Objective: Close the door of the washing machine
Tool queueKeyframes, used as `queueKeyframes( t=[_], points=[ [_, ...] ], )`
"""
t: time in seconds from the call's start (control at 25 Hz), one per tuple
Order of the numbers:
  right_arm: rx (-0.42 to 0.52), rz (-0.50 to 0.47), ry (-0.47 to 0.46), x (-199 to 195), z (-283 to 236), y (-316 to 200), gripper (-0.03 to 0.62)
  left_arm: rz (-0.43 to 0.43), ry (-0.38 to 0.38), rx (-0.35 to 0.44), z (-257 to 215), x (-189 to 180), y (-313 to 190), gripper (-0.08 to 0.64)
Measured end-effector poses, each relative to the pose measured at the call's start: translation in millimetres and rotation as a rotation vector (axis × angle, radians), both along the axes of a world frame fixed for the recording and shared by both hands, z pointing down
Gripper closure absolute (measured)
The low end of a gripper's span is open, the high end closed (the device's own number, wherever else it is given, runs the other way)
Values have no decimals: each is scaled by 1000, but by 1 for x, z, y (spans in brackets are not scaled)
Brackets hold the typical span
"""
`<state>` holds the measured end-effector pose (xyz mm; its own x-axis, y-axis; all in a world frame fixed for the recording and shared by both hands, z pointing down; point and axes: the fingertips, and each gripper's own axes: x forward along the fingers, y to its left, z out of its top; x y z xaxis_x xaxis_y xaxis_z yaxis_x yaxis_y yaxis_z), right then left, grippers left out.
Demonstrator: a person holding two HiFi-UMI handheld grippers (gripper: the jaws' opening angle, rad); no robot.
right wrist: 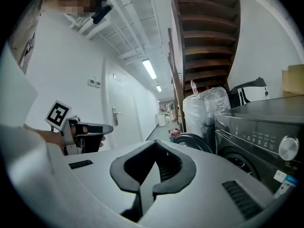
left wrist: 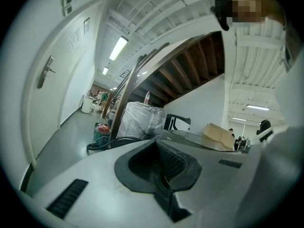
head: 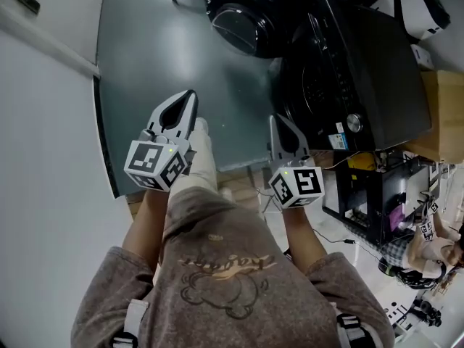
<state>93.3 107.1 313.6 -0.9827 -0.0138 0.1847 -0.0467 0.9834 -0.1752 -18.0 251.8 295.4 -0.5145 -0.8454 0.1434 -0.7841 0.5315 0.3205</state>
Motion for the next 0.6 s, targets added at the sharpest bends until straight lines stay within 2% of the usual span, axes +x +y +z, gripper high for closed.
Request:
queueKeyframes(
  t=[0.24,0.4,0.6],
  points=[
    [-13,40,-1,-80,-12,-18,600,53,37,8,-2,-86,-25,558],
    [-11,56,5,-134,-31,-30,598,101,45,13,-20,-147,-46,558],
    [-5,125,13,-189,-56,-51,600,170,52,19,-43,-211,-73,558]
  ],
)
